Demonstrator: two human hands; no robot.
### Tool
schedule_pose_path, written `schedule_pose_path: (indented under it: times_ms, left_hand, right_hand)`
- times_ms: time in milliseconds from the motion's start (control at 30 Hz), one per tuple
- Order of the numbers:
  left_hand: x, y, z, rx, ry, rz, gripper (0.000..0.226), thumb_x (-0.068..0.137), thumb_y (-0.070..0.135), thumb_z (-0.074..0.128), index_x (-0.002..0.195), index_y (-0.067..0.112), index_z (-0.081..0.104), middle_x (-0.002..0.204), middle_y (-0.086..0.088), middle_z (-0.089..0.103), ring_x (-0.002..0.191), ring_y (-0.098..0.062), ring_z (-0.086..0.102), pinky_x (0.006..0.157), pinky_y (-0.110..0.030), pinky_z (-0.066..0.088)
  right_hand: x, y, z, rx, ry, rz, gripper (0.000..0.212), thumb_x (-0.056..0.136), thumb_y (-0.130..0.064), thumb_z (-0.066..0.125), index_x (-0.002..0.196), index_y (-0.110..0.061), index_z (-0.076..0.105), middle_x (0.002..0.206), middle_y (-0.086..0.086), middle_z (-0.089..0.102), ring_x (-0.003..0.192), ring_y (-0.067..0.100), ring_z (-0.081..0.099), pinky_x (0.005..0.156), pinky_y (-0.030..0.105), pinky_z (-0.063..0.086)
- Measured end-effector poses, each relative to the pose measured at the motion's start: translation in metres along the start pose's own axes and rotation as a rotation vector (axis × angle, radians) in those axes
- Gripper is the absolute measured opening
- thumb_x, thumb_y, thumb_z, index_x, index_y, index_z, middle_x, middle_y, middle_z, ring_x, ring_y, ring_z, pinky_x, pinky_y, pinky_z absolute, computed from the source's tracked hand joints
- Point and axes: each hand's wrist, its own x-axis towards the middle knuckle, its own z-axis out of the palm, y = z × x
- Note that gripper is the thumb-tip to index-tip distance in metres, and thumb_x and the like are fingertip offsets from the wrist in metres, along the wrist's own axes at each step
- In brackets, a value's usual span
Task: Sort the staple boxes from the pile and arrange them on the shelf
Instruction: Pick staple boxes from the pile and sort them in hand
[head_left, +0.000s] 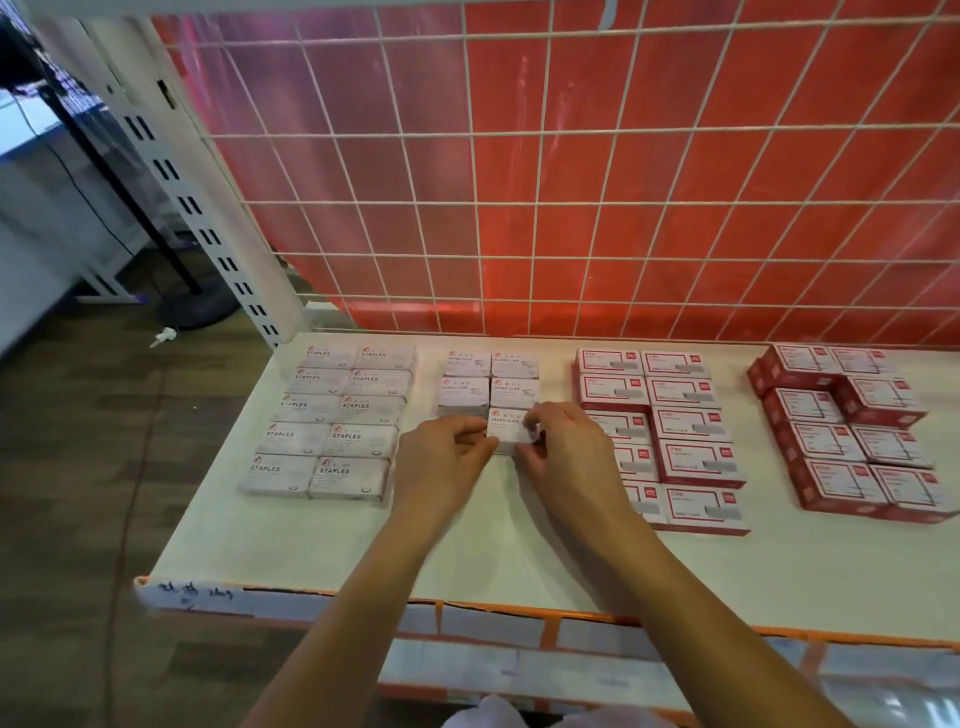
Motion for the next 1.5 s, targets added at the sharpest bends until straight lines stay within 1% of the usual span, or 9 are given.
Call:
schedule_pose_path:
  times_ms: [433, 533, 667, 833, 933, 1100, 1233, 1400, 1500]
  left_hand:
    - [-0.001, 0.009, -0.001, 0.065, 0.01, 0.013, 0.022, 0.087, 0.028, 0.066, 0.109, 0.024, 0.071, 0.098, 0.005, 0.073, 0.089, -0.009, 0.066, 0.084, -0.023, 0.047]
    - [-0.002, 0.01, 0.0, 0.087, 0.089, 0.024, 0.022, 0.089, 0.031, 0.064, 0.109, 0.024, 0.07, 0.099, 0.007, 0.072, 0.087, -0.009, 0.066, 0.083, -0.026, 0.049]
    - [-0.005, 0.019, 0.007, 0.101, 0.179, 0.166, 0.023, 0.09, 0.025, 0.062, 0.11, 0.018, 0.069, 0.101, 0.001, 0.07, 0.089, -0.014, 0.065, 0.081, -0.027, 0.049]
    - [-0.005, 0.045, 0.029, 0.229, 0.147, 0.349, 0.025, 0.09, 0.022, 0.062, 0.114, 0.016, 0.068, 0.112, -0.004, 0.067, 0.105, -0.022, 0.06, 0.088, -0.032, 0.047]
    - [-0.007, 0.069, 0.046, 0.297, 0.122, 0.454, 0.03, 0.09, 0.022, 0.061, 0.12, 0.015, 0.065, 0.121, -0.005, 0.064, 0.115, -0.025, 0.055, 0.095, -0.036, 0.046]
    - [-0.011, 0.116, 0.084, 0.407, 0.018, 0.551, 0.047, 0.097, 0.029, 0.05, 0.143, 0.021, 0.042, 0.148, 0.0, 0.042, 0.138, -0.02, 0.033, 0.114, -0.033, 0.025]
    - [-0.02, 0.157, 0.12, 0.441, -0.044, 0.605, 0.053, 0.099, 0.032, 0.046, 0.148, 0.024, 0.03, 0.155, 0.0, 0.03, 0.144, -0.021, 0.023, 0.117, -0.036, 0.019]
    - [-0.028, 0.215, 0.17, 0.415, -0.08, 0.687, 0.055, 0.096, 0.027, 0.051, 0.148, 0.023, 0.032, 0.154, -0.002, 0.032, 0.143, -0.023, 0.025, 0.116, -0.037, 0.02]
    - [-0.035, 0.252, 0.204, 0.361, -0.112, 0.712, 0.055, 0.097, 0.03, 0.051, 0.148, 0.024, 0.031, 0.154, -0.001, 0.031, 0.143, -0.023, 0.024, 0.116, -0.038, 0.021]
  right_hand:
    - [0.005, 0.003, -0.002, 0.031, -0.003, 0.015, 0.027, 0.085, -0.019, 0.065, 0.11, -0.01, 0.059, 0.108, 0.008, 0.063, 0.091, 0.023, 0.059, 0.082, 0.037, 0.048]
    - [0.001, 0.006, -0.003, 0.054, 0.023, -0.002, 0.033, 0.085, -0.021, 0.066, 0.115, -0.01, 0.059, 0.114, 0.008, 0.061, 0.096, 0.024, 0.059, 0.084, 0.033, 0.047]
    - [-0.007, 0.01, -0.01, 0.047, 0.108, -0.031, 0.034, 0.088, -0.023, 0.062, 0.119, -0.011, 0.059, 0.12, 0.008, 0.06, 0.107, 0.023, 0.055, 0.09, 0.032, 0.043]
    - [-0.016, 0.023, -0.025, -0.048, 0.23, -0.033, 0.035, 0.089, -0.022, 0.061, 0.123, -0.014, 0.058, 0.129, 0.006, 0.056, 0.121, 0.024, 0.047, 0.102, 0.03, 0.035]
    - [-0.021, 0.043, -0.04, -0.106, 0.296, -0.002, 0.04, 0.088, -0.019, 0.062, 0.127, -0.011, 0.057, 0.135, 0.009, 0.053, 0.128, 0.028, 0.043, 0.107, 0.031, 0.024]
    - [-0.032, 0.09, -0.069, -0.209, 0.332, 0.023, 0.047, 0.085, -0.017, 0.064, 0.13, -0.009, 0.053, 0.14, 0.014, 0.048, 0.133, 0.034, 0.039, 0.11, 0.039, 0.02]
    - [-0.04, 0.134, -0.101, -0.222, 0.345, 0.105, 0.047, 0.09, -0.023, 0.057, 0.135, -0.013, 0.049, 0.147, 0.01, 0.039, 0.139, 0.031, 0.03, 0.113, 0.039, 0.017]
    - [-0.052, 0.195, -0.147, -0.246, 0.416, 0.133, 0.047, 0.082, -0.018, 0.06, 0.127, -0.007, 0.055, 0.135, 0.017, 0.052, 0.127, 0.036, 0.045, 0.111, 0.041, 0.025]
    - [-0.064, 0.232, -0.174, -0.224, 0.469, 0.198, 0.043, 0.082, -0.015, 0.063, 0.124, -0.005, 0.058, 0.134, 0.02, 0.052, 0.127, 0.039, 0.045, 0.108, 0.045, 0.03]
